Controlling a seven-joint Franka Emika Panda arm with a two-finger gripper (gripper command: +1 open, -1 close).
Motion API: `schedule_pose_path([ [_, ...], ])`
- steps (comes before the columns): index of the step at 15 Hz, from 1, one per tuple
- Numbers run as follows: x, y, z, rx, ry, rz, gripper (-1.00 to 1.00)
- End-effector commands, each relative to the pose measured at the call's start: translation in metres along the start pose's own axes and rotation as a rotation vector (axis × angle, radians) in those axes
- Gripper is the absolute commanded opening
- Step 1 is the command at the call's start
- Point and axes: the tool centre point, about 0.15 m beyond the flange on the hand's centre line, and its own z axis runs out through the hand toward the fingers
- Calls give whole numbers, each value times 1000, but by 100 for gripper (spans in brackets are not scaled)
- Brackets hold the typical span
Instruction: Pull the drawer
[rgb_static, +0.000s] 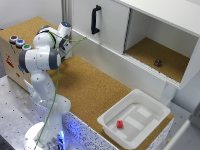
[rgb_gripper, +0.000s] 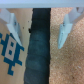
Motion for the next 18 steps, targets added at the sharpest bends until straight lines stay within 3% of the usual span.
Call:
schedule_pose_path([
  [1,14,-5,30,69,-18,-1,-100],
  [5,15,-6,40,105,-23,0,-100],
  [18,-1,49,35,116,-13,27,-100],
])
